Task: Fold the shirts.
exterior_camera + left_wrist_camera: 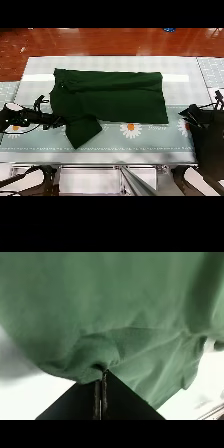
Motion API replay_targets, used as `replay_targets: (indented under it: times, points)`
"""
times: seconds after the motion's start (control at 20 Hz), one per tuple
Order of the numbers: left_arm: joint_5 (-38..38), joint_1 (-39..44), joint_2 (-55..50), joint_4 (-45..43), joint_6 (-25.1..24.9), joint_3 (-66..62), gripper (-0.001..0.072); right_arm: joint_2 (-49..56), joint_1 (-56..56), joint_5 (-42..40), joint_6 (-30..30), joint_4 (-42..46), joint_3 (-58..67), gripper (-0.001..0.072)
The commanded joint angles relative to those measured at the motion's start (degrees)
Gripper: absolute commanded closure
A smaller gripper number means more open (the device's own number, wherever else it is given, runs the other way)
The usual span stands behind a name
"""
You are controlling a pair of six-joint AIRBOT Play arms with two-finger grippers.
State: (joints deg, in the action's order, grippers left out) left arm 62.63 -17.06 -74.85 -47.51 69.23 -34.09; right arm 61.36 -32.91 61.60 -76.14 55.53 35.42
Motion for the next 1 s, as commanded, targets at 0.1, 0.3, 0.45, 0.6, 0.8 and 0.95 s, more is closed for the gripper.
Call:
replay_targets:
  times: [0.1,0.3,0.45,0.6,0.8,0.95]
  points:
    - [3.9,-4.1,-0.1,0.8,-2.6,-0.3,0.0689,2.6,-1.3,4.5,-1.1,0.1,-4.4,0.0306]
    - [4.0,-4.3,-0.1,0.9,-2.6,-0.3,0.0689,6.7,1.1,3.5,-0.1,-2.8,-4.9,0.0306]
    - [3.8,-4.3,-0.1,0.9,-2.6,-0.3,0.0689,9.8,6.6,-1.3,0.3,-6.8,-3.7,0.0306]
    - [2.8,-4.3,-0.1,1.1,-2.6,-0.3,0.0689,13.5,12.1,-4.4,0.3,-11.0,0.5,0.031]
    - [2.9,-4.4,0.4,2.6,-4.6,-1.8,0.0689,17.9,18.2,-4.1,0.4,-11.7,7.0,0.0651]
    - [4.2,-6.8,4.7,0.2,-5.7,-3.1,0.069,14.5,17.3,-1.0,0.5,-8.9,8.7,0.0679]
